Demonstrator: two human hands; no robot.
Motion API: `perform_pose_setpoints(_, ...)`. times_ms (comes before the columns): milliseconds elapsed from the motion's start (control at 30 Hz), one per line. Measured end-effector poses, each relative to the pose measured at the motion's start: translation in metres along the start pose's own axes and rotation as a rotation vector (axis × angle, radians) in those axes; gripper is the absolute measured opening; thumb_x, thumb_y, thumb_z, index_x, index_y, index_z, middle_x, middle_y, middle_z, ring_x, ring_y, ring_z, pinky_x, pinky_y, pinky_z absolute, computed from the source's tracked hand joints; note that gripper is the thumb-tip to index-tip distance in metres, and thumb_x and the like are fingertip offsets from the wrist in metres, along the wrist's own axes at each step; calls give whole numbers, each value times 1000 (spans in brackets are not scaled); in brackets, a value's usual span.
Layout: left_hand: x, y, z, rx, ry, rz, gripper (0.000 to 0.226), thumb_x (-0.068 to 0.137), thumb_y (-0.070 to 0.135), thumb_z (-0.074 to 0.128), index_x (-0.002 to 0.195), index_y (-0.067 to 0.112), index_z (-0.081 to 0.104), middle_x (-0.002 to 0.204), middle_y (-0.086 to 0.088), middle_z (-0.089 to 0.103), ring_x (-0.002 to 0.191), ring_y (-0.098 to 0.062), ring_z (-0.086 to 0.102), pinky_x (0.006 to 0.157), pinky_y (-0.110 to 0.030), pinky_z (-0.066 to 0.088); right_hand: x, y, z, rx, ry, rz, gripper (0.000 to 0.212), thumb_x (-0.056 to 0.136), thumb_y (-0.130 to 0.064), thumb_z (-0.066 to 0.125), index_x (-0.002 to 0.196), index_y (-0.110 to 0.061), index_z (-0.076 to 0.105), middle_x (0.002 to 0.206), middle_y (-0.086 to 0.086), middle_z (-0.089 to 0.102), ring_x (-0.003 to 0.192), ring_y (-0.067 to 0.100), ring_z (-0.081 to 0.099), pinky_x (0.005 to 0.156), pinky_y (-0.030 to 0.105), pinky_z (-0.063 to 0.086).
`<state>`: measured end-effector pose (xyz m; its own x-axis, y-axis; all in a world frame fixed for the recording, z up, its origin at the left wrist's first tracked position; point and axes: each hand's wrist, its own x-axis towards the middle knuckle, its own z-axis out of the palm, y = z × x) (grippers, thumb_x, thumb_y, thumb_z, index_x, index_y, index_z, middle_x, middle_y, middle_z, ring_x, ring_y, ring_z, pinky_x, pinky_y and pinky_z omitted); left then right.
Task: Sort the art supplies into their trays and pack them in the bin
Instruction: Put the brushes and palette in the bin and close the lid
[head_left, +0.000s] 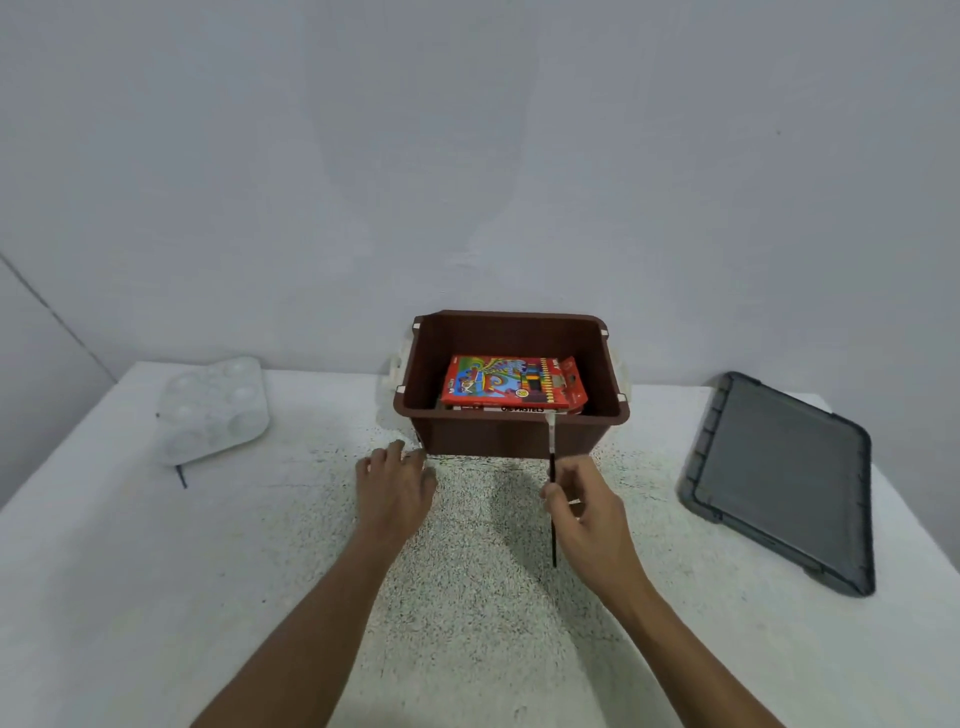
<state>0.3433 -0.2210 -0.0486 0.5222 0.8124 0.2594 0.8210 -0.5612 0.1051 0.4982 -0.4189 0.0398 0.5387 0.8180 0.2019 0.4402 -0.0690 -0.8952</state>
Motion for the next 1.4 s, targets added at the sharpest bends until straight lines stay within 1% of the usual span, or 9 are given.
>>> perform_pose_setpoints(233,6,-9,-13,37,-28,-77,35,85,43,66,89,9,63,79,-7,66,72,-28,64,67,-39,47,-8,0,10,10,-33,52,24,98,-9,56,86,-29,48,82,0,65,76,18,61,62,33,50)
perform_pose_setpoints(433,7,-9,-17,15,-84,-128,19,91,21,60,105,11,66,90,-4,70,84,-26,67,78,-39,46,-8,-2,16,12,-47,61,25,98,-10,55,85,-29,48,80,0,64,76,18,61,63,36,50)
perform_pose_setpoints(567,4,-12,-18,-9,-76,-180,33,91,8,50,121,15,62,100,-3,71,94,-24,66,84,-38,44,-9,-3,19,13,-69,61,21,98,-10,54,87,-27,49,80,0,63,76,20,61,65,37,51)
perform_pose_setpoints(700,0,-18,-29,-263,-105,-386,39,92,15,52,130,20,55,109,-1,70,102,-23,64,88,-40,42,-8,-4,21,29,-68,65,20,98,-11,55,87,-27,50,82,1,64,77,21,61,66,38,50)
perform_pose_setpoints(867,-7,-24,-58,-628,255,-434,32,89,8,60,120,16,60,95,-2,65,87,-20,63,76,-36,50,-2,-6,26,37,-67,61,22,98,-11,55,85,-28,49,81,2,65,77,24,61,65,39,50)
perform_pose_setpoints(967,-5,-22,-90,-818,505,-354,31,88,0,63,116,14,62,90,-1,66,83,-14,64,81,-28,54,0,-13,32,53,-93,44,22,98,-9,55,86,-28,52,81,2,65,76,22,61,65,39,50)
perform_pose_setpoints(1067,-4,-17,-123,-1000,583,-273,32,89,1,67,117,16,61,90,4,67,86,-9,67,84,-18,53,2,-20,39,72,-123,25,23,97,-7,56,87,-27,54,80,2,63,75,22,59,62,38,49)
perform_pose_setpoints(1200,-8,-9,-150,-1075,497,-133,33,88,2,69,117,17,61,90,5,68,83,-11,67,82,-17,52,6,-29,51,88,-147,4,23,97,-9,56,87,-30,55,82,-2,63,64,23,51,55,28,41)
perform_pose_setpoints(1400,-13,-1,-151,-1195,77,52,35,87,0,69,117,17,63,85,-1,66,79,-11,67,77,-18,52,8,-44,67,83,-159,-31,18,96,-9,57,89,-26,57,83,-8,64,74,10,58,57,26,44)
